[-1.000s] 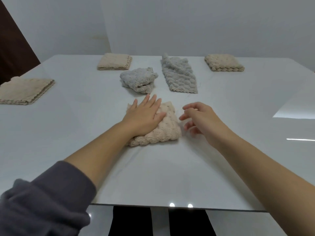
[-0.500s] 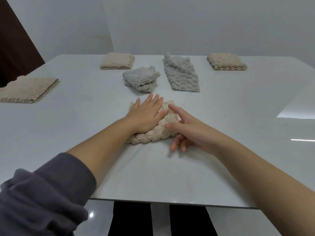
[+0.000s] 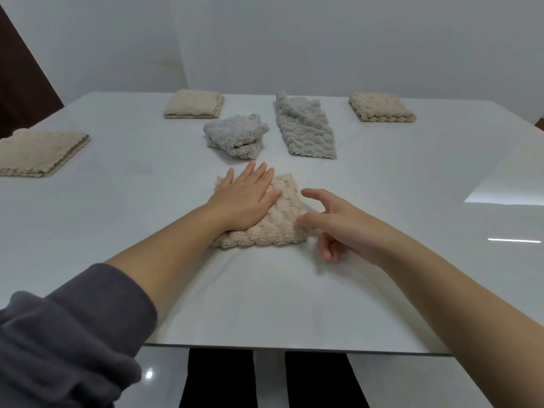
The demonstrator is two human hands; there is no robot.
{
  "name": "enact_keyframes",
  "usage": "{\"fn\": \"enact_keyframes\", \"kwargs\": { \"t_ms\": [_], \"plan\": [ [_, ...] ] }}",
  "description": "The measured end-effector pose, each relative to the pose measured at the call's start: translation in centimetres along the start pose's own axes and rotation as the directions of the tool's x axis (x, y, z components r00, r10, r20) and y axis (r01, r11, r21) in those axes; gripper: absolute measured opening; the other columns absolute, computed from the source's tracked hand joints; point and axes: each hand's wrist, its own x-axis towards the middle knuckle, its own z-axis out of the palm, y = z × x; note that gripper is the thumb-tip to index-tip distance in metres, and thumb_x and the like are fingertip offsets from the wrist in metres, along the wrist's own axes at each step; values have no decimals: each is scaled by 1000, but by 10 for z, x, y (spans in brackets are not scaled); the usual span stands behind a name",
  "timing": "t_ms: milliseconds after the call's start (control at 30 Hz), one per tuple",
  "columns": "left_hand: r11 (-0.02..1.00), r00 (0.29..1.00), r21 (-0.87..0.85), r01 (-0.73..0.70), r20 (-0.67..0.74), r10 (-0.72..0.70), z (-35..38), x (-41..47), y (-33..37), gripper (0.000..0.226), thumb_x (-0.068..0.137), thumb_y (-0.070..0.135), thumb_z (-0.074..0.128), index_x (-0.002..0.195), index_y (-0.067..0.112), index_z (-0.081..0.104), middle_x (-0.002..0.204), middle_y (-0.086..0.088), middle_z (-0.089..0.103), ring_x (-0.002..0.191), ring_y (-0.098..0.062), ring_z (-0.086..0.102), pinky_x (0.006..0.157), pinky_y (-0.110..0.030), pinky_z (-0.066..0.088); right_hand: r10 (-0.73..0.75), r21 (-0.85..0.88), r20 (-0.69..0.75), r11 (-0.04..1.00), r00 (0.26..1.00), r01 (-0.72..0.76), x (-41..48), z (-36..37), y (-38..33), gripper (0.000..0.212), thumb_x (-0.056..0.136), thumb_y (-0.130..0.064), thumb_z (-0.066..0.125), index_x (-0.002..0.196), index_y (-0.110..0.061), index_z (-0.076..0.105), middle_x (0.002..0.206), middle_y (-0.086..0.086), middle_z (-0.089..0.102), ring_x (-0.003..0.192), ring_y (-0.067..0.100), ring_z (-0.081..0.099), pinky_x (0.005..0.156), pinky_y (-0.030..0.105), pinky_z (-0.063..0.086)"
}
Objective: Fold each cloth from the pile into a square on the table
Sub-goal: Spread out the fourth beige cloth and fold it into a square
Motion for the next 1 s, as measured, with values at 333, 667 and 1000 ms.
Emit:
{"fn": "enact_keyframes", "kwargs": {
  "t_ms": [333,667,1000],
  "plan": [
    [1000,1000,0,14,-19,-14,1,0,0,61,101,49,11,155,21,3,162,4,-4,148,-12,-12,119,-44,-8,82,34,-7,996,997,-81,-12,-9,-1,48,91,-23,59,136,-28,43,102,2,66,36,13,43,42,25,34],
    [994,993,-15,109,-46,-110,2,-4,7,61,101,49,11,154,19,7,163,1,2,149,-17,-3,119,-48,-5,104,110,-17,989,994,-102,-16,-20,2,30,92,-19,59,121,-24,58,103,3,71,40,15,46,44,24,38],
    [884,900,171,436,-99,-425,-47,-53,4,47,92,51,40,119,14,45,107,-6,56,99,-29,55,72,-33,35,-166,-202,-265,973,950,113,5,-5,-2,22,90,-20,54,110,-23,60,85,-9,65,57,9,65,55,23,43]
  ]
}}
